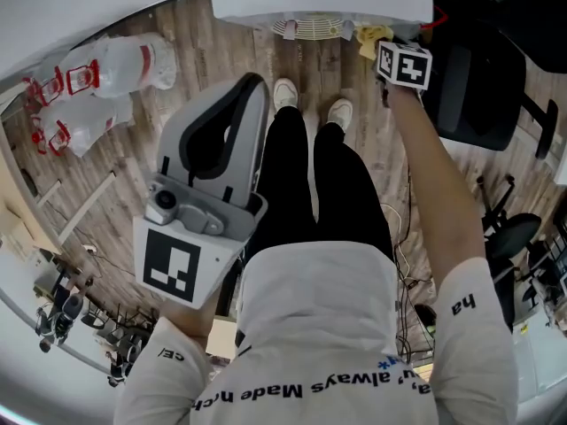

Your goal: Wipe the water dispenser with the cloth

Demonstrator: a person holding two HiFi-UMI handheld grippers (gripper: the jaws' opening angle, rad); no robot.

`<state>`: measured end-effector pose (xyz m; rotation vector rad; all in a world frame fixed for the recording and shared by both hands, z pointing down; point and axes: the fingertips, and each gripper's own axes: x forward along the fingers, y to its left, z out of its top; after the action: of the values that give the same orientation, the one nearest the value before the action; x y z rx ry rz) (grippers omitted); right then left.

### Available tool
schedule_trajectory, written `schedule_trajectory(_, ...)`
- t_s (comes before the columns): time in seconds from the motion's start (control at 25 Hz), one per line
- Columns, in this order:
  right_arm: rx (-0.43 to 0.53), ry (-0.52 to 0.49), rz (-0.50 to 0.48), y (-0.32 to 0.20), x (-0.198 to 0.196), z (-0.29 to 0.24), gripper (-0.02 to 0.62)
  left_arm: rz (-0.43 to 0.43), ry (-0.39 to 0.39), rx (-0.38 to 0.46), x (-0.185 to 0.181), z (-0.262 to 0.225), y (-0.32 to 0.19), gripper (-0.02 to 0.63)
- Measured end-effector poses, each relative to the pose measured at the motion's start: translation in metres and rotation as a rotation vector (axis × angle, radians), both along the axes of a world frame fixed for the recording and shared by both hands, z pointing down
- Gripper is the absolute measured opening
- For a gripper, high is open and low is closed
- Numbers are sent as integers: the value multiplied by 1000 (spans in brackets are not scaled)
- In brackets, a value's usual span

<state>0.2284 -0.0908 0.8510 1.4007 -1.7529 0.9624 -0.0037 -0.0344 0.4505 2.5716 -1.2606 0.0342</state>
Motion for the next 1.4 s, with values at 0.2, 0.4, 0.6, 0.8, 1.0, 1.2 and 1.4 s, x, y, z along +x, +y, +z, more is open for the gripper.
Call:
schedule_trajectory(0.2, -8, 4, -10, 1, 5, 20, 61, 2, -2, -19, 7, 21, 4, 20)
schedule_trajectory(0.4, -13, 4, -11, -2, 5, 40, 61, 12, -10, -39, 9, 47, 5, 20)
schedule_trajectory(0.6, -18, 4, -12, -2, 4, 59, 61, 17, -14, -50, 10, 66, 6, 20)
schedule_trajectory(0.8, -20, 9, -10, -3, 7, 77, 61, 21, -19, -51, 10, 78, 6, 20)
schedule_trajectory(1.0, -30, 17, -12, -3, 7, 93, 61, 28, -23, -63, 11, 91, 8, 20)
schedule_trajectory(1.2, -49, 32, -22, -3, 9, 110, 61, 34, -26, -66, 12, 101, 6, 20)
schedule_trajectory(1.4, -65, 49, -37, -4, 10, 119, 61, 30, -34, -66, 12, 105, 5, 20)
